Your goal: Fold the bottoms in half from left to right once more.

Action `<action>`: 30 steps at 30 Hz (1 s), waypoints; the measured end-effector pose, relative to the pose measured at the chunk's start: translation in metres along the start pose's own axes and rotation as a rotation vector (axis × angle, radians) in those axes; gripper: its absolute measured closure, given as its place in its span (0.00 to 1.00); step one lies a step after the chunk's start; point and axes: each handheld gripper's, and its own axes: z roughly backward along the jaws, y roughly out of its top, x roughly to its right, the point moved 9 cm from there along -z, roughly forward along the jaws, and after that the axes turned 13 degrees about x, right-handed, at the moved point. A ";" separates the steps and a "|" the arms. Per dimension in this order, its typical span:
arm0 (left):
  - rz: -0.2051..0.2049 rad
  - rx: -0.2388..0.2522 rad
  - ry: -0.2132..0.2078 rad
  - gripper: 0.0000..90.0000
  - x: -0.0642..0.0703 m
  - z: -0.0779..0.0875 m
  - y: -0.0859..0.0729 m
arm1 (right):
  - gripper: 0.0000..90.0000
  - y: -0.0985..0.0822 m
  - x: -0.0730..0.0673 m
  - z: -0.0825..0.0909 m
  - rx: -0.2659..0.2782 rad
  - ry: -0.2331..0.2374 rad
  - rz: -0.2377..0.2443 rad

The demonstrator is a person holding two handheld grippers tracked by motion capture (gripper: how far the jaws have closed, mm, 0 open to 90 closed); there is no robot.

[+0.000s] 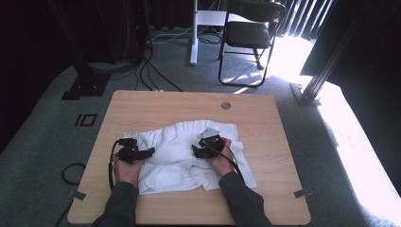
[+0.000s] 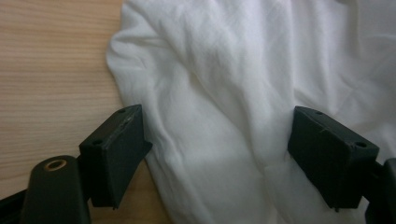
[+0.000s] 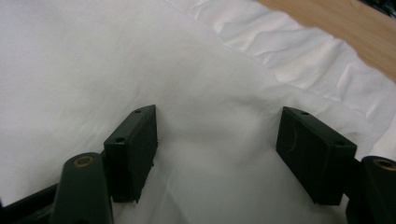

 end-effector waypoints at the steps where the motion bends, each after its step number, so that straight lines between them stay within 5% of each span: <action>1: -0.006 0.000 0.003 0.22 0.000 -0.001 0.000 | 0.31 -0.002 0.001 0.000 -0.005 -0.003 -0.006; 8: -0.026 -0.002 -0.027 0.22 0.009 -0.002 -0.002 | 0.30 -0.008 0.004 0.000 -0.025 -0.044 -0.021; 16: -0.051 -0.010 -0.039 0.31 0.015 -0.002 -0.003 | 0.30 -0.007 0.005 0.005 0.002 -0.033 -0.053; 20: -0.074 -0.009 -0.064 0.63 0.020 -0.001 -0.005 | 0.30 -0.005 0.006 0.007 0.023 -0.021 -0.076; 21: -0.079 -0.011 -0.088 0.63 0.022 -0.001 -0.007 | 0.31 -0.003 0.007 0.009 0.031 -0.019 -0.081; 23: -0.077 -0.016 -0.107 0.86 0.022 -0.002 -0.008 | 0.36 0.005 0.013 0.019 0.074 -0.033 -0.086; 30: -0.083 -0.032 -0.113 0.95 0.014 -0.004 0.003 | 0.54 0.011 0.032 0.035 0.118 -0.058 -0.098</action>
